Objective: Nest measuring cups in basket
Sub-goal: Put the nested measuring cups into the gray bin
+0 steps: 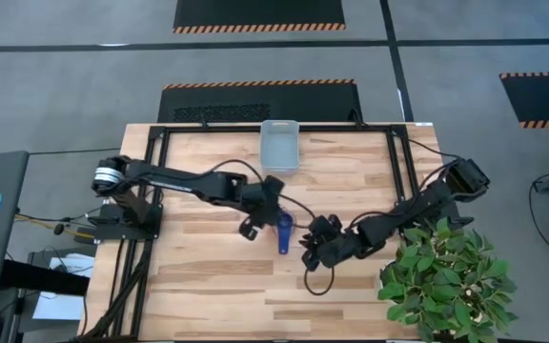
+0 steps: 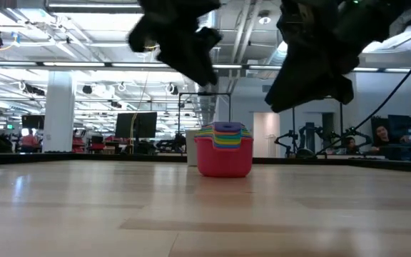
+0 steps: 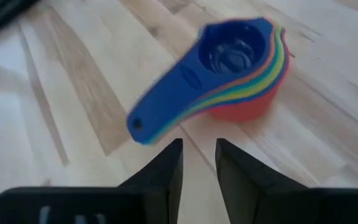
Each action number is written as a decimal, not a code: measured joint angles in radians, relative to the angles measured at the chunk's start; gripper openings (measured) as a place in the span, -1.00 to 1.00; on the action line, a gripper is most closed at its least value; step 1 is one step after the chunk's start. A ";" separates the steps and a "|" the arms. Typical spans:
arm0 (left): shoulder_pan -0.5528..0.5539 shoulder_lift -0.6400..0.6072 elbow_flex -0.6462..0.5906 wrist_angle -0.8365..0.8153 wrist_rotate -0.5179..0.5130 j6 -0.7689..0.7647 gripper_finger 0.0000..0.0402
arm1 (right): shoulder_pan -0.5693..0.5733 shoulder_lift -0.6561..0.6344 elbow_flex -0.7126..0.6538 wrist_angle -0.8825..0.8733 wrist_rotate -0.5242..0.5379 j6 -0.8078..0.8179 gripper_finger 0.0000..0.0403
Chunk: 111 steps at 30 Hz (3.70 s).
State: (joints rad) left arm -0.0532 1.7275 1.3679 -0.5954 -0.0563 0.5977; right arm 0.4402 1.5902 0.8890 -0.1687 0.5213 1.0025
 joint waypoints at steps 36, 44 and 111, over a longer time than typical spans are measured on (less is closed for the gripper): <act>-0.130 -0.434 -0.869 0.955 -0.164 -0.569 -0.46 | -0.120 0.368 -0.262 1.212 -0.230 0.114 0.44; -0.130 -0.434 -0.869 0.954 -0.178 -0.580 -0.46 | -0.129 0.379 -0.222 1.166 -0.228 0.120 0.24; 0.065 -0.434 -0.869 0.889 -0.314 -0.559 -0.46 | -1.221 0.342 0.159 0.701 -1.764 -0.244 -0.47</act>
State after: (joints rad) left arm 0.0116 1.2938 0.4992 0.2936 -0.3706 0.0391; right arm -0.7807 1.9318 1.0485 0.5323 -1.2430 0.7584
